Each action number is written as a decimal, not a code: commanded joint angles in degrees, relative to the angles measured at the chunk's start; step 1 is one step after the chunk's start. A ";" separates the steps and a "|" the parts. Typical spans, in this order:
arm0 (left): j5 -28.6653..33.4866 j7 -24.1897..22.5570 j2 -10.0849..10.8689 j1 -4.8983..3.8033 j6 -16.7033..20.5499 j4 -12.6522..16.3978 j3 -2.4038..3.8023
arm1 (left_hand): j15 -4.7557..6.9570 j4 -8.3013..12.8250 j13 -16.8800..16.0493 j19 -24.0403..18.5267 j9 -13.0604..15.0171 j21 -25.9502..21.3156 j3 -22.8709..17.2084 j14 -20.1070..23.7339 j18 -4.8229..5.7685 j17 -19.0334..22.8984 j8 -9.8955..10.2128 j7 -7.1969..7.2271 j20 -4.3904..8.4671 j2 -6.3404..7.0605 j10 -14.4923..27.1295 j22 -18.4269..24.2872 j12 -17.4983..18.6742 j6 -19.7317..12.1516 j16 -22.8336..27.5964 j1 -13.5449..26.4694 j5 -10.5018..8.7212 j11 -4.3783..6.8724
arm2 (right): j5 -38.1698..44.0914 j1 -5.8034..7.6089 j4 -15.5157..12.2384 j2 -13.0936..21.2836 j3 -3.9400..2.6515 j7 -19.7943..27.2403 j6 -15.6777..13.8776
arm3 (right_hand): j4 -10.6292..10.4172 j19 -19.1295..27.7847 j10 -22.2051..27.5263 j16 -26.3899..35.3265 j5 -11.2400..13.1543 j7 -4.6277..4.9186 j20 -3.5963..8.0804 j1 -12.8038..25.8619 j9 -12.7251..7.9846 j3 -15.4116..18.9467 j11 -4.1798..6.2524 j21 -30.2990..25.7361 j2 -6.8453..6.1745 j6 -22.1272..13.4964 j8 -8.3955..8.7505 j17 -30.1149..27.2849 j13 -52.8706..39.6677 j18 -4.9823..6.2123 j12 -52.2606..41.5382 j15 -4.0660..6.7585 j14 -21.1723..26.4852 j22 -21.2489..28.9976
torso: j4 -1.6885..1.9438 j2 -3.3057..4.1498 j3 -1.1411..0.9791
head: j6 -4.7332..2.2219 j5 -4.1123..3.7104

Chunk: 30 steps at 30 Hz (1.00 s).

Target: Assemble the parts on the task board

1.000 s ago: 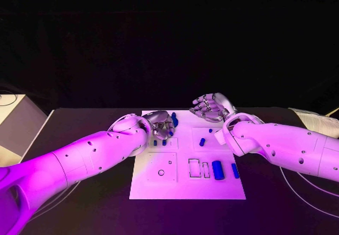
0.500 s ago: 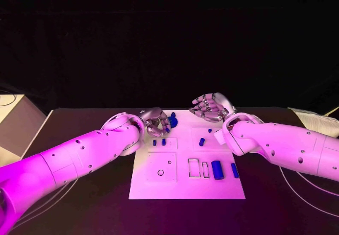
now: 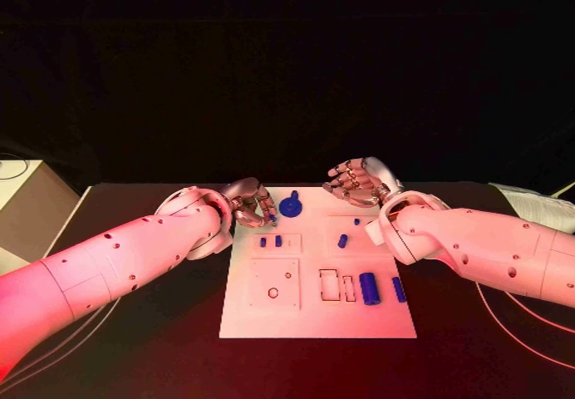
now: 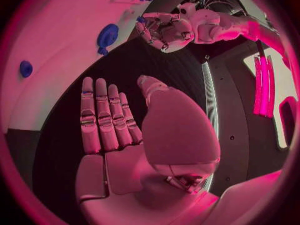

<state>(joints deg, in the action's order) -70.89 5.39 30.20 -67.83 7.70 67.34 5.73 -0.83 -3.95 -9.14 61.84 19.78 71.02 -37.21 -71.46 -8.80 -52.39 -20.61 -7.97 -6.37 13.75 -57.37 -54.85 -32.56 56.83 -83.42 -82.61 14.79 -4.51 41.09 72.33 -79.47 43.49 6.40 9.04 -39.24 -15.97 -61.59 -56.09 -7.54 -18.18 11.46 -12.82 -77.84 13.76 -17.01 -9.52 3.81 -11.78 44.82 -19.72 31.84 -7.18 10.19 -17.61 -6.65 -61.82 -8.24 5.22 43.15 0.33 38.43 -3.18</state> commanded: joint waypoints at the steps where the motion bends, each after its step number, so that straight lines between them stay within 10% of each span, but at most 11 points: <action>1: -1.29 1.49 0.16 -0.02 -3.02 -0.04 0.13 | -0.14 0.00 0.06 0.04 0.15 -0.15 0.32 -0.31 0.37 -0.15 0.12 -0.14 -0.34 0.07 -0.54 -0.11 0.23 0.46 -0.20 0.70 -0.26 -0.03 | 0.24 -0.01 -0.01 0.03 -0.01 0.76 0.74 | 0.00 0.33 0.01 0.31 -0.26 2.16 -0.12 -0.46 -0.05 -0.30 -0.25 0.09 -0.28 -0.39 -0.19 -0.05 0.04 0.36 0.27 -0.10 -0.10 0.05 | 0.03 0.03 -0.04 | 0.11 -0.01; 30: -4.18 2.13 -2.33 -0.01 -3.95 -2.15 -0.10 | -0.10 0.09 0.07 0.02 0.22 -0.22 0.36 -0.21 0.35 0.12 0.18 -0.10 -0.33 0.00 -0.73 -0.03 0.40 0.59 -0.18 0.68 -0.25 0.02 | 0.24 -0.02 -0.06 -0.19 -0.01 0.77 0.71 | 0.00 0.33 0.01 0.31 -0.26 2.16 -0.12 -0.46 -0.05 -0.30 -0.25 0.09 -0.28 -0.39 -0.19 -0.05 0.04 0.36 0.27 -0.10 -0.10 0.05 | -0.01 0.04 -0.07 | 0.21 0.24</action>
<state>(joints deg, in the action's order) -74.55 7.55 28.11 -67.86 4.59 65.13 5.66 -0.83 -3.95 -9.15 61.84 19.95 71.02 -37.22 -71.46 -8.81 -52.33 -20.25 -8.17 -6.37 13.76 -57.77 -54.94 -32.32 57.02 -83.42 -82.61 14.79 -4.51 41.08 72.32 -79.45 43.36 6.40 9.05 -39.22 -15.97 -61.59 -56.09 -7.54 -18.18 11.46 -12.82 -77.83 13.76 -17.01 -9.52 3.81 -11.78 44.82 -19.72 31.85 -7.19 10.18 -17.61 -6.65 -61.81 -8.25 5.19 43.22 0.23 38.64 -2.96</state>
